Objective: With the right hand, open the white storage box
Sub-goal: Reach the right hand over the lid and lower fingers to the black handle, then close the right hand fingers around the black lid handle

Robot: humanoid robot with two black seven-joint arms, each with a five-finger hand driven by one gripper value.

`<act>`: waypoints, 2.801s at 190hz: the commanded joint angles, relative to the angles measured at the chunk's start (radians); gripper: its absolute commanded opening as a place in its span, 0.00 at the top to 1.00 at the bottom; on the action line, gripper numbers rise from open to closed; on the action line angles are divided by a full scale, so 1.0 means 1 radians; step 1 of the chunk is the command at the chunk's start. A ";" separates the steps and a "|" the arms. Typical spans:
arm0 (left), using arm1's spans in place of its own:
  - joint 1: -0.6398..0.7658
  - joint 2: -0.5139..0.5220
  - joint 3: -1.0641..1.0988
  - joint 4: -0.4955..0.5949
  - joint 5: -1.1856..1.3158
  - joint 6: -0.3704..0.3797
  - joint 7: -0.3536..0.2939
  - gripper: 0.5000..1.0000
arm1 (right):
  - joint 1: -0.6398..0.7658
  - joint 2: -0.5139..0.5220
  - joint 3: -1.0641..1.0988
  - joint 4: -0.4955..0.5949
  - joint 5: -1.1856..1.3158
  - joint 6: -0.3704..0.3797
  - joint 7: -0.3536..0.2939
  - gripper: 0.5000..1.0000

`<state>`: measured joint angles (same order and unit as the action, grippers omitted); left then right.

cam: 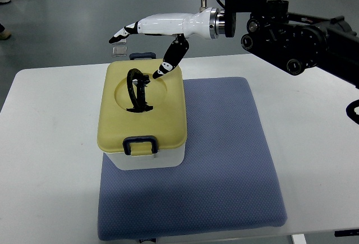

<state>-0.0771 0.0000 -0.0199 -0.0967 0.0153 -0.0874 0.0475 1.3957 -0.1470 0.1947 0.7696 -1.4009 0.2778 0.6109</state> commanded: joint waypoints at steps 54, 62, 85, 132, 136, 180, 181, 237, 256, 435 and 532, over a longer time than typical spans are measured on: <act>-0.004 0.000 0.000 0.002 0.000 0.002 0.000 0.00 | 0.100 0.030 -0.100 0.042 -0.055 -0.008 0.000 0.17; -0.006 0.000 0.000 0.002 0.000 0.002 0.000 0.00 | 0.109 0.032 -0.109 0.046 -0.076 -0.008 0.000 0.17; -0.006 0.000 0.001 0.002 0.000 0.002 0.000 0.00 | 0.121 0.038 -0.135 0.048 -0.132 -0.008 0.000 0.17; -0.006 0.000 -0.003 -0.009 0.003 0.002 0.000 0.00 | 0.128 0.058 -0.155 0.048 -0.155 -0.008 0.000 0.17; -0.004 0.000 -0.003 -0.009 0.003 0.002 0.000 0.00 | 0.128 0.058 -0.158 0.048 -0.155 -0.008 0.000 0.17; 0.002 0.000 -0.005 -0.015 0.003 0.000 0.000 0.00 | 0.172 0.066 -0.184 0.074 -0.167 -0.008 0.000 0.21; 0.002 0.000 -0.005 -0.015 0.003 0.000 0.000 0.00 | 0.172 0.066 -0.184 0.074 -0.167 -0.008 0.000 0.21; 0.005 0.000 -0.005 -0.012 0.003 0.001 0.000 0.00 | 0.198 0.069 -0.224 0.082 -0.214 -0.008 0.000 0.26; 0.005 0.000 -0.005 -0.014 0.003 0.000 0.000 0.00 | 0.201 0.070 -0.227 0.083 -0.228 -0.006 0.000 0.28; 0.005 0.000 -0.005 -0.014 0.003 0.000 0.000 0.00 | 0.215 0.104 -0.261 0.088 -0.297 -0.009 0.000 0.78; 0.005 0.000 -0.005 -0.014 0.003 0.000 0.000 0.00 | 0.212 0.107 -0.264 0.086 -0.297 -0.088 0.000 1.00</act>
<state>-0.0716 0.0000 -0.0245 -0.1105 0.0184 -0.0875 0.0475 1.6076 -0.0408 -0.0676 0.8560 -1.6982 0.2230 0.6109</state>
